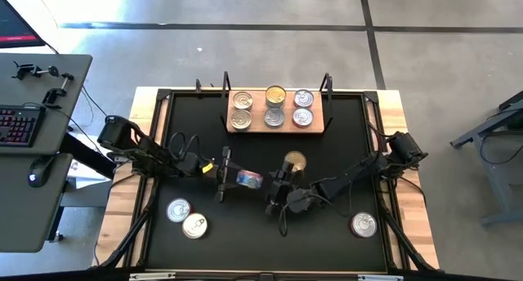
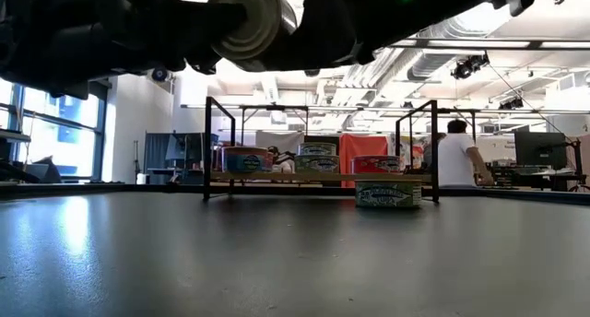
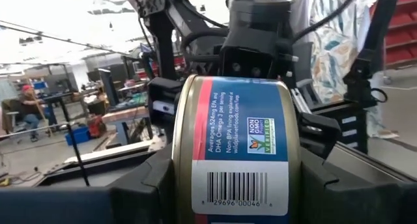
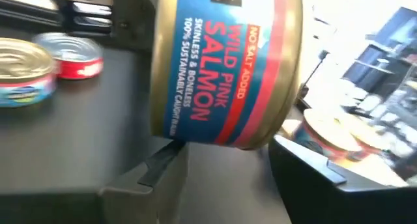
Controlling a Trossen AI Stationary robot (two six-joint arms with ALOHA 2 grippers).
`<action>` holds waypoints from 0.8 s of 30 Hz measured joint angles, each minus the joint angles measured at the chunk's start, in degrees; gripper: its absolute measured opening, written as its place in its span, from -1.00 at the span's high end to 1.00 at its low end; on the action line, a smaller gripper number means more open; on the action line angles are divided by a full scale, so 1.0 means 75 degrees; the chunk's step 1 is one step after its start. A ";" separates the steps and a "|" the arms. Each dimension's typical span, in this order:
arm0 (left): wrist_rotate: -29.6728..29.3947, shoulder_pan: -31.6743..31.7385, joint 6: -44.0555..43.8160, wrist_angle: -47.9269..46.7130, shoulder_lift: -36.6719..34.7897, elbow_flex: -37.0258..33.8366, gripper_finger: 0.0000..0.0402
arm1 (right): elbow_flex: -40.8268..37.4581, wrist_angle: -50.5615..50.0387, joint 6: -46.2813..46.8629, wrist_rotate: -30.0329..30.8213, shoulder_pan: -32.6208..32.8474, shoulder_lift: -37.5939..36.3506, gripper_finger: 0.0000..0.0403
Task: Stack canned seafood by type on shelf
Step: Stack the right blue canned tuna on the upper left canned tuna
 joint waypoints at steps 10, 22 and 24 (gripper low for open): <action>-0.0026 -0.0001 0.0000 -0.0077 -0.0013 -0.0012 0.11 | -0.0009 0.0076 0.0540 -0.1003 -0.0337 0.0000 -0.15; 0.0001 -0.0007 0.0013 -0.0191 -0.0018 0.0017 0.11 | -0.0012 0.0347 -0.0439 -0.0592 0.0021 0.0003 -0.15; 0.0001 -0.0007 0.0017 -0.0223 -0.0016 0.0017 0.11 | -0.0012 0.0256 -0.0369 -0.0623 0.0042 0.0003 -0.15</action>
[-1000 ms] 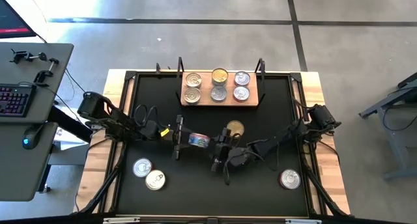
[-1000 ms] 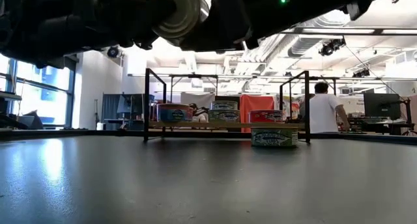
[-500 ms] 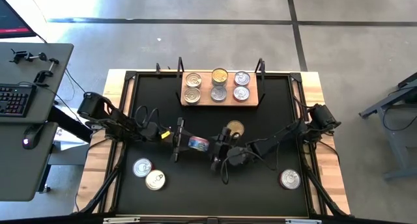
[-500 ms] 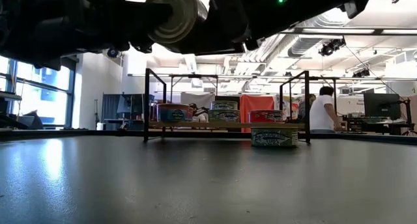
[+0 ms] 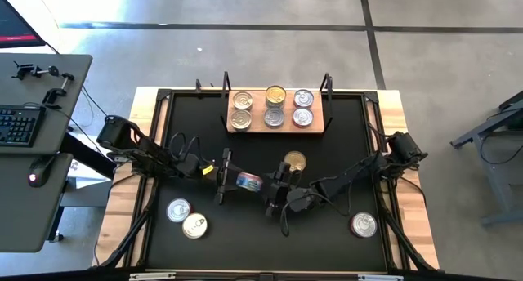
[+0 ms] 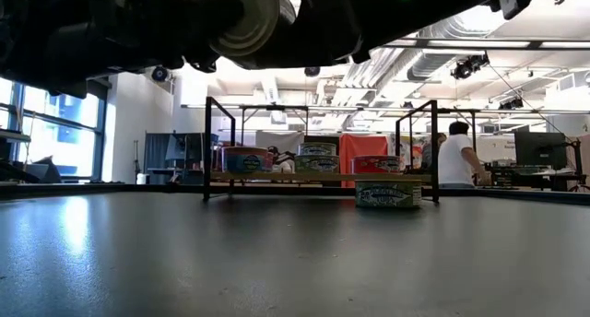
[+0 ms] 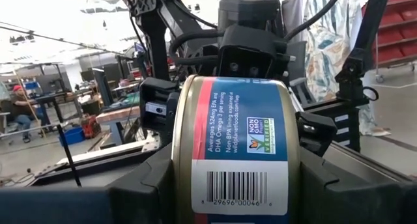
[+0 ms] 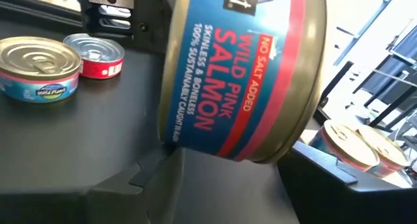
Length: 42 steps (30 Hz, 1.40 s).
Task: Stack canned seafood by type on shelf
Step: Stack the right blue canned tuna on the upper left canned tuna
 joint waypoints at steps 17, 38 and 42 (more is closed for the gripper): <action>0.0126 0.0015 0.0079 -0.0297 0.0039 -0.0035 0.11 | 0.0035 -0.0247 -0.0172 -0.0592 0.0147 -0.0025 -0.35; -0.0184 0.0015 0.0470 -0.0924 -0.0003 -0.0015 -0.04 | 0.0023 -0.0451 0.0538 -0.1003 -0.0213 -0.0175 0.15; -0.1073 0.0017 0.0744 -0.1795 -0.0322 -0.0014 -0.17 | 0.0023 -0.1193 0.1065 -0.0656 -0.0276 -0.0175 0.15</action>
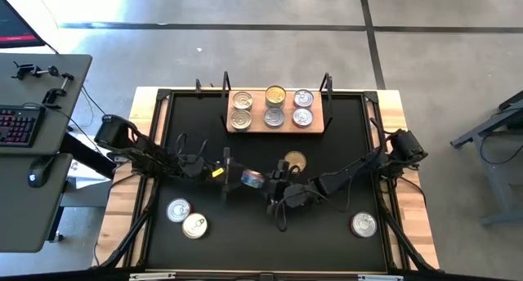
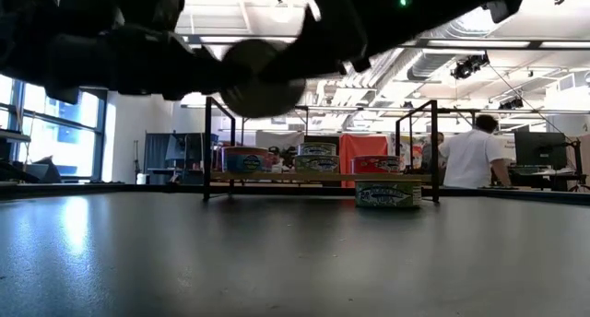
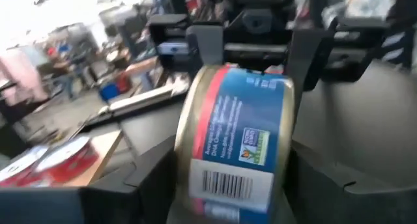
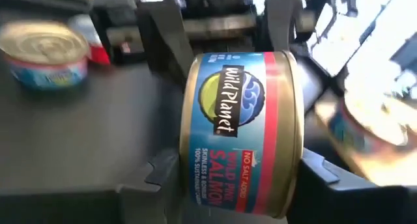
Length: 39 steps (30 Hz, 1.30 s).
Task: Stack canned seafood by type on shelf
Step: Stack the right blue canned tuna on the upper left canned tuna
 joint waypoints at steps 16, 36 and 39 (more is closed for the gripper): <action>-0.0769 -0.0207 0.0478 -0.5411 -0.0280 0.2368 -0.26 | -0.0017 -0.1431 0.2112 -0.1878 -0.0937 0.0332 0.15; -0.0143 0.0102 0.0340 -0.6093 0.0276 0.2538 0.14 | -0.0015 -0.1312 0.2018 -0.2012 -0.0914 0.0388 -0.16; -0.0255 0.0072 0.0226 -0.6257 0.0270 0.2550 0.14 | -0.0015 -0.1681 0.1922 -0.1978 -0.0841 0.0326 -0.19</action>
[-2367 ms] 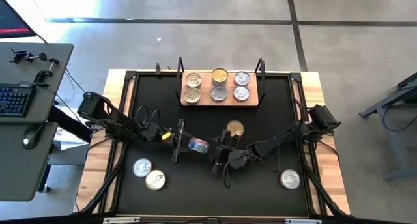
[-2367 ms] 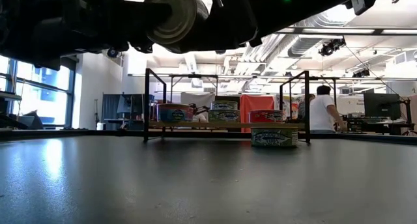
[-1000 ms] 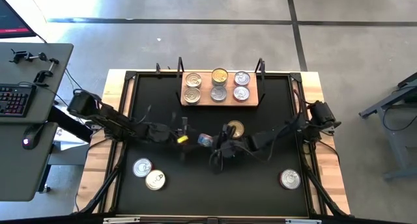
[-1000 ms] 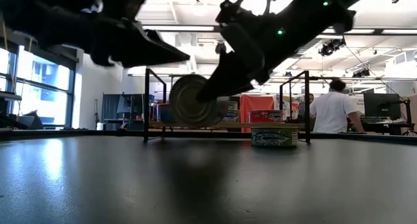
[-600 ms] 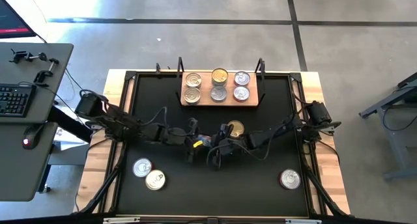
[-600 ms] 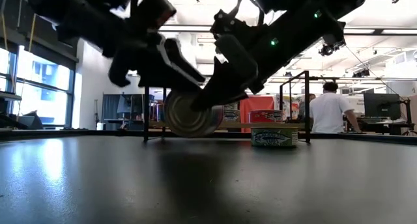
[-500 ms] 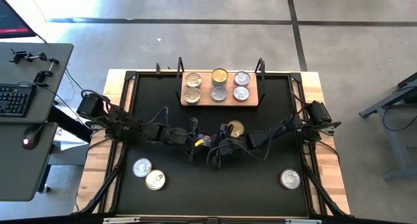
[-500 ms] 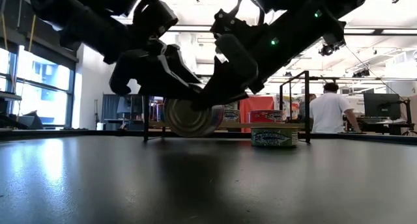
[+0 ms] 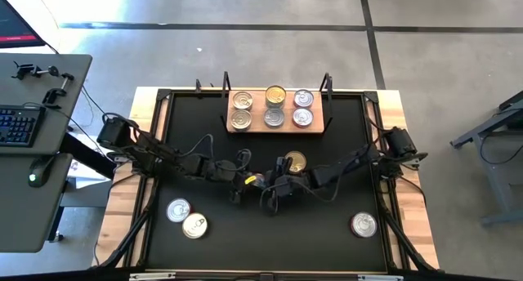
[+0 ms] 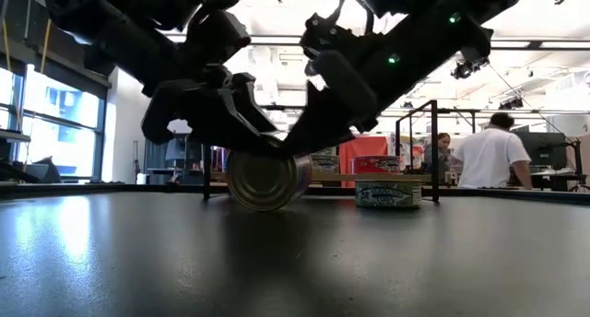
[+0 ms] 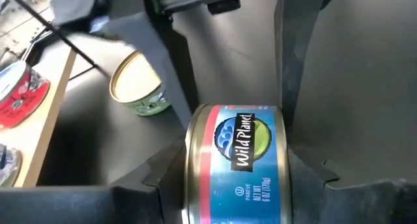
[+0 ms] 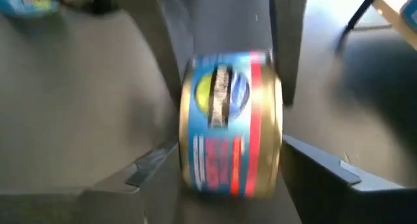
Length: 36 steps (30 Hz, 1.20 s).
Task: Stack canned seafood by type on shelf
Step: Stack the right blue canned tuna on the upper left canned tuna
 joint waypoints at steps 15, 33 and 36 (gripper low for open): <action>-0.2290 -0.0573 -0.0591 0.0356 -0.0460 -0.0069 0.14 | -0.0322 -0.0370 -0.0414 0.2711 0.1040 -0.0125 -0.21; 0.0006 -0.0022 -0.0861 0.4580 -0.1148 -0.2017 0.14 | -0.2032 0.5802 -0.2041 0.1978 0.0747 -0.0123 -0.22; 0.0062 -0.0031 -0.0948 0.4608 -0.1148 -0.2014 0.14 | -0.1809 0.5772 -0.2226 0.1648 0.0695 -0.0122 -0.22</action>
